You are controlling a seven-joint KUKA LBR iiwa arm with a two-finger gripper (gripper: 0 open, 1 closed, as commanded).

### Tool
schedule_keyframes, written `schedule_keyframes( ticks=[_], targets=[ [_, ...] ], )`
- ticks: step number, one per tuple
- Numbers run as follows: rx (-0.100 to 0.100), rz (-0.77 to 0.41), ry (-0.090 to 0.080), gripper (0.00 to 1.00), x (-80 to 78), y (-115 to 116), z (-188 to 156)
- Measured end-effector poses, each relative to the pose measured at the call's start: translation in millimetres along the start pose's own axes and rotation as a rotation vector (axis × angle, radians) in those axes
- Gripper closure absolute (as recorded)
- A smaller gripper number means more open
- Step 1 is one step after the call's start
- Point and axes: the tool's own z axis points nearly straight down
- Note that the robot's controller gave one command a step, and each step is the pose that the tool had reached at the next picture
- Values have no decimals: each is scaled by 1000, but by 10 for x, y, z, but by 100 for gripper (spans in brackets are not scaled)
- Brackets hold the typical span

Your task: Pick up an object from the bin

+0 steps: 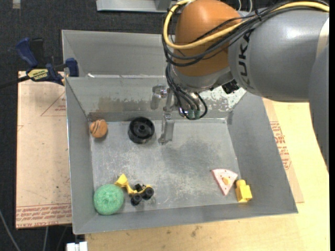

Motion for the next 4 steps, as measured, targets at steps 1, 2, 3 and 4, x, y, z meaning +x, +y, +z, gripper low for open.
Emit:
schedule_keyframes(
  ticks=[1,2,3,4],
  targets=[
    [-1,3,-9,0,-15,-8,-52],
    [-2,43,-13,0,-161,-27,675],
    [-1,62,-4,0,-171,-29,1241],
    [-2,149,-10,0,-377,-27,1052]
  ],
)
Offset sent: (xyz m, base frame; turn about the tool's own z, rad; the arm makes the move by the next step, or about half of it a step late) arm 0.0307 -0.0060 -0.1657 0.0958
